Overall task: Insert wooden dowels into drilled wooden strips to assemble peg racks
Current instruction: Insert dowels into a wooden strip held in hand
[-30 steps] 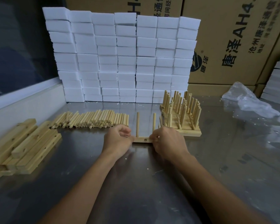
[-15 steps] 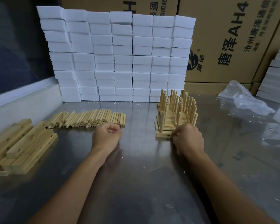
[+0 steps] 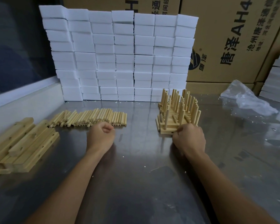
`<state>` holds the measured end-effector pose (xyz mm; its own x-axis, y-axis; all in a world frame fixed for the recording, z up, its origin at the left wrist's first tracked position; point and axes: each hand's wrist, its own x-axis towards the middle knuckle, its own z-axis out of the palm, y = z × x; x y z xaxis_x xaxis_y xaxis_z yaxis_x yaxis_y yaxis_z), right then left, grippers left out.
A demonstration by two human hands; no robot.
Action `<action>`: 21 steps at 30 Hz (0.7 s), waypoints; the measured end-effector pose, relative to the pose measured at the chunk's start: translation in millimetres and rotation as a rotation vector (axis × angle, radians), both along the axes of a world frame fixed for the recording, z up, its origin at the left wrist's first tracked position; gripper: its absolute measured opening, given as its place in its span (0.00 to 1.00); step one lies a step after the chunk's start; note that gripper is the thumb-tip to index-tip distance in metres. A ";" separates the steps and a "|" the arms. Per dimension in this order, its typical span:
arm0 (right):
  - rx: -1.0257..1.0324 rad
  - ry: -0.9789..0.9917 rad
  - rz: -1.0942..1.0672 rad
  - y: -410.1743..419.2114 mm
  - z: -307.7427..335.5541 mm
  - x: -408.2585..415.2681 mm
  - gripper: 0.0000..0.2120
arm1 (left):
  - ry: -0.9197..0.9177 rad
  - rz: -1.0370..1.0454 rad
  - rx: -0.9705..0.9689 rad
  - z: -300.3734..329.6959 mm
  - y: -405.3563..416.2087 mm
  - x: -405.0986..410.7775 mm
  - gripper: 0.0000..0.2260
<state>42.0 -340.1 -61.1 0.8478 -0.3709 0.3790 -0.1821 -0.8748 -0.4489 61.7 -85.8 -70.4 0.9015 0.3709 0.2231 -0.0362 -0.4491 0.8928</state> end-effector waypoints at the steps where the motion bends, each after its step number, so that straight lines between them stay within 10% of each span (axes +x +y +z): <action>1: -0.005 -0.015 -0.007 0.9 0.4 -0.9 0.09 | 0.001 0.018 0.029 -0.9 3.1 1.2 0.08; 10: 0.092 -0.071 0.041 8.6 0.6 -4.5 0.05 | 0.057 0.494 0.610 9.3 40.0 -1.1 0.07; 15: 0.087 -0.080 0.064 8.8 -2.9 -1.5 0.05 | 0.382 0.552 0.664 10.6 55.2 -8.9 0.21; 21: 0.074 -0.107 0.060 11.7 -5.8 1.0 0.05 | 0.320 0.467 0.698 11.7 51.4 -8.0 0.17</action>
